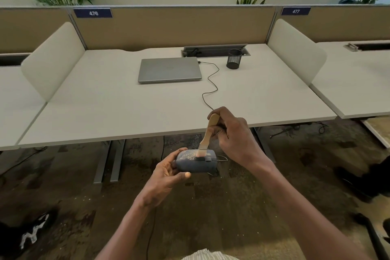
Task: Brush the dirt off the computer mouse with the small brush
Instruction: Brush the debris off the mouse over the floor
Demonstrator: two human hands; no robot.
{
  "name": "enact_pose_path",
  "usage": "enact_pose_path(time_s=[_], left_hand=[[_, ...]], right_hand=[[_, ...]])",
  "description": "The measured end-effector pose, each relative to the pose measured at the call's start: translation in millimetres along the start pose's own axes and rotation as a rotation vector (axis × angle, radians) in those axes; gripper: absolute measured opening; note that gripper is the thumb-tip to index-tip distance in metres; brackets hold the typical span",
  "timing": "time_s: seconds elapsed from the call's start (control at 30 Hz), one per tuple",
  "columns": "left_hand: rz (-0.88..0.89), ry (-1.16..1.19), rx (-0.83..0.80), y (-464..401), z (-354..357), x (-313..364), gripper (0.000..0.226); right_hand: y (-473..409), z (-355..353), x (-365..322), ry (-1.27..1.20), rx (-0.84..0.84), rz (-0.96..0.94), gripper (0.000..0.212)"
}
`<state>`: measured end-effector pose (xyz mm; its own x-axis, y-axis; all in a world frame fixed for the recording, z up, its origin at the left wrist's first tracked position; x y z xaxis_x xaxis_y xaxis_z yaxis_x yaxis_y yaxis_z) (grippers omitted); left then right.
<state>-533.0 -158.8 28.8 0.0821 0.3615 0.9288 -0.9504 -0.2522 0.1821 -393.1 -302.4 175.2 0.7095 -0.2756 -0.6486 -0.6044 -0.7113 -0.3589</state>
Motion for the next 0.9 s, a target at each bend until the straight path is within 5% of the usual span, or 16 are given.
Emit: enact_pose_path(time_s=[0.9], left_hand=[[-0.002,-0.010,-0.024,-1,3,-1,0.081]], right_hand=[[-12,0,8,0.102,0.024,0.042,0.030]])
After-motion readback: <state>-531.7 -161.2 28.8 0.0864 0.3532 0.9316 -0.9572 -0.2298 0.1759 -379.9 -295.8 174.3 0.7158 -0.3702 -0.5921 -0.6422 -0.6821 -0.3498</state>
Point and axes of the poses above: each hand's wrist, its own y-axis away from the middle knuckle, its own z-axis out of the palm, x = y × z, the point moved 5 cm from there along -y, towards the middle knuckle, and after that the axes turned 6 degrees about y, right-handed, at the moved point
